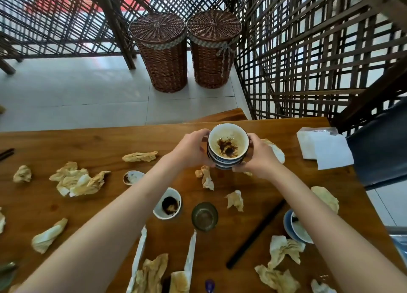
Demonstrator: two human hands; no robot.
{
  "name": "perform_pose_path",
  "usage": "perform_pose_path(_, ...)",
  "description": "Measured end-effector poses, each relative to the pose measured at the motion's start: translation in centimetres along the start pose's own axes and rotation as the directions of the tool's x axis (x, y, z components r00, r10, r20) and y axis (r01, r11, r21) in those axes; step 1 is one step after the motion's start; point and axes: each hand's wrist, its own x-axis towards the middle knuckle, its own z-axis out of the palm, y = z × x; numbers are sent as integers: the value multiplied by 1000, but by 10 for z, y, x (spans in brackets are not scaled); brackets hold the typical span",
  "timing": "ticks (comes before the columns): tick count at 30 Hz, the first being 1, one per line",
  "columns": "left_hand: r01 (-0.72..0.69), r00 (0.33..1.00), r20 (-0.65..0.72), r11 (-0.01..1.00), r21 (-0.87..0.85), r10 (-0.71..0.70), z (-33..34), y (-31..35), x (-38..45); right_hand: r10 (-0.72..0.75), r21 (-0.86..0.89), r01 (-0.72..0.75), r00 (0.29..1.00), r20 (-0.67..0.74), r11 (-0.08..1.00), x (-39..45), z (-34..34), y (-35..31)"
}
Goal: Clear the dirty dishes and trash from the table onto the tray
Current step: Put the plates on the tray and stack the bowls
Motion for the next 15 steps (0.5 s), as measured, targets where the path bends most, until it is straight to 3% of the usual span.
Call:
perform_pose_path(3,4,1000,16,999,45,-5,7,-2,0,33,15,-34,998,62,999,3,6,1)
perform_pose_path(7,-10,999,-51,999,33,12,16,-5,1,53,8,-53,998,15,999,8,13,3)
perform_pose_path(15,-13,999,-51,1000,11,14,12,2,-15,10,-2,-10,1000,-23,1000,-8,5,-5)
